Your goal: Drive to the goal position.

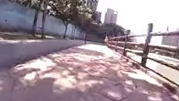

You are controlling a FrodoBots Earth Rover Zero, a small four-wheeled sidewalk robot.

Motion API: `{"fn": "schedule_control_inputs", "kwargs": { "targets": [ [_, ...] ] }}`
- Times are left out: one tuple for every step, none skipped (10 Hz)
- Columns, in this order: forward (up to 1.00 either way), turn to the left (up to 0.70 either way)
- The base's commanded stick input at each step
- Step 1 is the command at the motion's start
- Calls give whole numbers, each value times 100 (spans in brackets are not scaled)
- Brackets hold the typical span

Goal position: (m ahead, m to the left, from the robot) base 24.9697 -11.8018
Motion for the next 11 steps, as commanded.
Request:
{"fn": "schedule_control_inputs", "kwargs": {
  "targets": [
    [70,0],
    [70,0],
    [70,0],
    [70,0],
    [70,0],
    [70,0],
    [70,0],
    [70,0],
    [70,0],
    [70,0],
    [70,0]
  ]
}}
